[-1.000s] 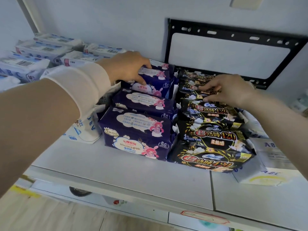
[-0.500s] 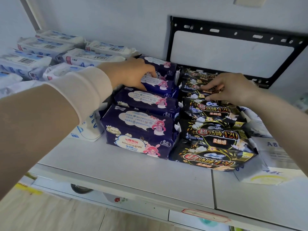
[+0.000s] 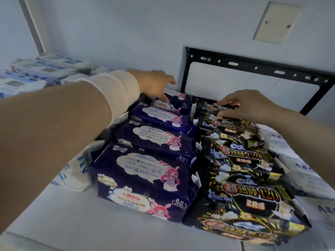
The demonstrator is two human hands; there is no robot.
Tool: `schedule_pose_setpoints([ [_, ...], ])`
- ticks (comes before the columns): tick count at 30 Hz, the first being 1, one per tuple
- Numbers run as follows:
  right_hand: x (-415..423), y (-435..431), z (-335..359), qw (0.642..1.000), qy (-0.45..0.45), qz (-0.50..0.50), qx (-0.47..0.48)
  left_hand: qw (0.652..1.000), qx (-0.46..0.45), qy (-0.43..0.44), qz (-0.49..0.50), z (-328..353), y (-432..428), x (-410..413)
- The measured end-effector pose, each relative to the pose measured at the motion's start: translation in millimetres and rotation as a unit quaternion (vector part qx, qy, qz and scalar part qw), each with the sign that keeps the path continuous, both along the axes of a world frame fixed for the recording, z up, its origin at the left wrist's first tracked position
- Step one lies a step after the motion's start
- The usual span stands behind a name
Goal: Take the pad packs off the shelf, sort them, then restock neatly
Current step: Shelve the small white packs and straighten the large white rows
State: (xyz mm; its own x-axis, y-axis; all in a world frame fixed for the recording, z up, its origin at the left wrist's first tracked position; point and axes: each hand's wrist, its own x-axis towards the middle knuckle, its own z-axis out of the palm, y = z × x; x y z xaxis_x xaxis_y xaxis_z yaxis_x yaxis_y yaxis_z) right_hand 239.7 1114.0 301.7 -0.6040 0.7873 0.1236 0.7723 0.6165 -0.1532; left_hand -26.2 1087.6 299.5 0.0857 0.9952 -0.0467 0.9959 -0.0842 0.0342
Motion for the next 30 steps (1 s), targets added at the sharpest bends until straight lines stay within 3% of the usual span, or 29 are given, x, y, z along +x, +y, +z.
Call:
schedule_pose_setpoints([
  [5, -8.3, 11.7, -4.4, 0.999, -0.019, 0.010, -0.032, 0.998, -0.052, 0.042, -0.008, -9.5, 26.5, -3.2],
  [10, -10.2, 11.1, -9.4, 0.999, -0.015, 0.014, -0.030, 0.999, -0.024, 0.022, -0.025, -11.9, 23.4, -0.5],
  [17, -10.7, 14.3, -11.7, 1.000, -0.005, 0.009, -0.019, 0.997, -0.046, 0.061, -0.008, -3.4, 15.8, 2.6],
  [30, -10.8, 15.4, -16.3, 0.999, 0.014, -0.005, -0.043, 0.997, -0.053, 0.059, -0.007, -3.5, 1.3, 11.3],
])
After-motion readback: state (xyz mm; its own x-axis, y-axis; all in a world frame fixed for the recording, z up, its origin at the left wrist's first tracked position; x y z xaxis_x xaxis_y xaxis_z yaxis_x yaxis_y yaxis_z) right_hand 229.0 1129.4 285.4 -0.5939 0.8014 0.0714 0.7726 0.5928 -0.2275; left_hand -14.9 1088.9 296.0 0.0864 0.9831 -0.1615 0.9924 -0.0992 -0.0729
